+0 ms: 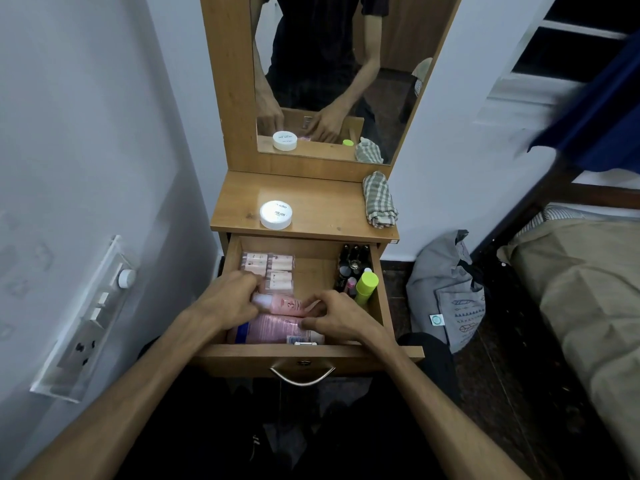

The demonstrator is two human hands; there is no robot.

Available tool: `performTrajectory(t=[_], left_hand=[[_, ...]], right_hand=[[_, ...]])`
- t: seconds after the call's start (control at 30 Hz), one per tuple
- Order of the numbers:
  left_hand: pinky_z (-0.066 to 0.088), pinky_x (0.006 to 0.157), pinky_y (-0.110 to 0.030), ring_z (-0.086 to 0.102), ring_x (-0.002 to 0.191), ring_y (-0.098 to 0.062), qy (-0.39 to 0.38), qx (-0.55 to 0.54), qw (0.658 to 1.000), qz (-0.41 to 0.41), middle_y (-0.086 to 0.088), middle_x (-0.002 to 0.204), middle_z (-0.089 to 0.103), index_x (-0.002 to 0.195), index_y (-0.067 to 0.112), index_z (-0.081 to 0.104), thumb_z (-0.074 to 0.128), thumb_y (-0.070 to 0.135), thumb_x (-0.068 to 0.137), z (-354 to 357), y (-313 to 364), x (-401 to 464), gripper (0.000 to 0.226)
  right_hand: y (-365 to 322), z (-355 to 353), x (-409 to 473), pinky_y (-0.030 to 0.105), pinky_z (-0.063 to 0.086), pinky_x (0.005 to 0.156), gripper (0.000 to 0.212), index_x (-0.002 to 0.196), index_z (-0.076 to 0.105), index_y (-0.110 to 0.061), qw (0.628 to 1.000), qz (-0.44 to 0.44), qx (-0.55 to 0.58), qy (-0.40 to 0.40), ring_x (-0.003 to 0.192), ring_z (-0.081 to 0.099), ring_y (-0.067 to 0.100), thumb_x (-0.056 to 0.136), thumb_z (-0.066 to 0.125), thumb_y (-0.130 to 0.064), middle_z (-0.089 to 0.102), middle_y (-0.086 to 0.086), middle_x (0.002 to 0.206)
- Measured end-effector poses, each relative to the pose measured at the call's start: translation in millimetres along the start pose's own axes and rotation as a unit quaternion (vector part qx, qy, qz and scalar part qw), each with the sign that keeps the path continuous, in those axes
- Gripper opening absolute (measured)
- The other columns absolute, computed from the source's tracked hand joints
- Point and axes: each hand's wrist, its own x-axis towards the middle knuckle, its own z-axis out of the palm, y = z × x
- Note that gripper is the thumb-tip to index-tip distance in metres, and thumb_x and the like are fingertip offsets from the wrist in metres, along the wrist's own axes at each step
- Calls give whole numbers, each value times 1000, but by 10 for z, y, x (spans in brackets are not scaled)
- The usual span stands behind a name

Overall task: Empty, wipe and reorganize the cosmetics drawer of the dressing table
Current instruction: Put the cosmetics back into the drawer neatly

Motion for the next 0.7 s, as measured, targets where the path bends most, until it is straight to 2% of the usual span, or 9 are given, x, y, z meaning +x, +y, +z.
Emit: performTrajectory(t=[0.2,0.3,0.4,0.47,0.53,0.6,0.7], left_hand=[[55,86,-35,61,97,-15,6,66,998,3,4,108,66,96,23,64,66,17,82,39,-19,18,15],[54,89,-34,62,100,-15,15,58,998,8,4,110,66,100,22,68,66,17,83,55,-41,16,17],[49,84,-25,59,97,-11,45,32,998,15,4,113,66,106,19,69,71,15,83,58,-58,12,23],[49,82,-25,58,94,-10,74,10,997,14,3,113,67,106,17,70,70,13,85,34,-40,3,21],[54,82,-31,60,89,-9,123,-19,992,6,5,109,69,102,18,72,70,13,86,-7,-24,-8,17],[56,82,-35,60,85,-9,176,-42,983,-6,6,103,70,101,19,74,71,14,85,-53,-19,-3,17],[58,80,-38,63,81,-10,261,-73,962,-13,6,95,72,101,18,75,72,15,85,-145,19,48,17]], right_hand=[[20,22,11,38,60,90,35,119,70,-22,1000,-9,-13,18,92,71,7,88,76,-35,77,-3,103],[7,12,-16,36,59,92,33,120,70,-21,999,-23,-23,17,95,71,7,90,75,-33,77,-1,108],[-15,-13,-34,35,60,90,31,118,71,-22,998,-40,-24,36,95,70,6,89,74,-33,77,-3,107],[-58,-50,-51,33,60,88,28,117,72,-21,996,-53,-23,63,92,70,4,90,73,-31,77,-4,103],[-130,-102,-49,31,61,87,23,113,73,-20,992,-74,-13,105,90,69,2,92,72,-28,76,-5,101],[-240,-165,-18,29,62,82,16,106,76,-21,981,-99,4,169,84,69,-1,91,71,-25,76,-8,95],[-467,-287,102,25,62,78,16,100,78,-21,957,-122,39,259,78,69,-1,86,70,-22,76,-11,86]])
